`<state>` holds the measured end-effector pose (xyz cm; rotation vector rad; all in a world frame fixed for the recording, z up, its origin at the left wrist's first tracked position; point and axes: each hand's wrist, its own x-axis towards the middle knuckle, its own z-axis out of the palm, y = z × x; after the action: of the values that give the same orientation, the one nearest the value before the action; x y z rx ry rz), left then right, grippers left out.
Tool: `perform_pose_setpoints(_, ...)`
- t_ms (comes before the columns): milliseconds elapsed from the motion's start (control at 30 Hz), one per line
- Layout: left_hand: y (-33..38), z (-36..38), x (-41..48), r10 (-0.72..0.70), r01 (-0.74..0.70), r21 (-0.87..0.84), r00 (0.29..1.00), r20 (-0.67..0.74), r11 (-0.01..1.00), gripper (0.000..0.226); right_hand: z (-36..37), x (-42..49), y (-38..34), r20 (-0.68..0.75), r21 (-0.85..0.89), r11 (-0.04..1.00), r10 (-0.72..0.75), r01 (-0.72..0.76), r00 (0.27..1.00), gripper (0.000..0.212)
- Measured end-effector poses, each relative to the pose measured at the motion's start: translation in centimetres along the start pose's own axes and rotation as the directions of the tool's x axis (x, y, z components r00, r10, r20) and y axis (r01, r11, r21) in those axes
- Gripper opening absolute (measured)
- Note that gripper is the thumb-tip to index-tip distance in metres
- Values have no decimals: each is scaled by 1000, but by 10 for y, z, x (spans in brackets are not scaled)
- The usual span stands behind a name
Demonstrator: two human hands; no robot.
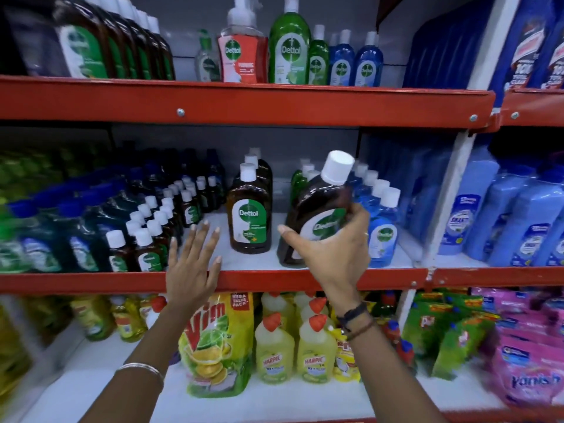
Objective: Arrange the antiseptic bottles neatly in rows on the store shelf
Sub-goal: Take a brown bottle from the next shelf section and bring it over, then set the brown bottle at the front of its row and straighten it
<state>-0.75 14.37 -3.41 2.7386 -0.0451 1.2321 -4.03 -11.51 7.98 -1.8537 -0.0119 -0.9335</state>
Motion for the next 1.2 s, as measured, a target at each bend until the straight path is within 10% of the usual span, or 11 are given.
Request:
perform_pose_setpoints(667,-4,5,2,75,-77,-20,993,-90,997,56,129,-28,-7,141,-331,944,42,7,989,109)
perform_pose_setpoints(867,12,-10,5,-54,53,-199,999,2,979,52,117,-26,12,226,-146,989,41,-8,973,93)
perform_pose_setpoints(933,22,-21,10,-142,155,-444,988,63,883,51,108,-23,21,387,185,954,148,-234,910,84)
perform_pose_setpoints(1033,44,-35,16,-213,342,-818,938,272,462,62,94,-15,30,608,392,710,276,-585,744,90)
perform_pose_setpoints(1200,75,-47,19,-241,427,-888,892,382,172,58,82,-6,36,703,461,564,238,-685,670,81)
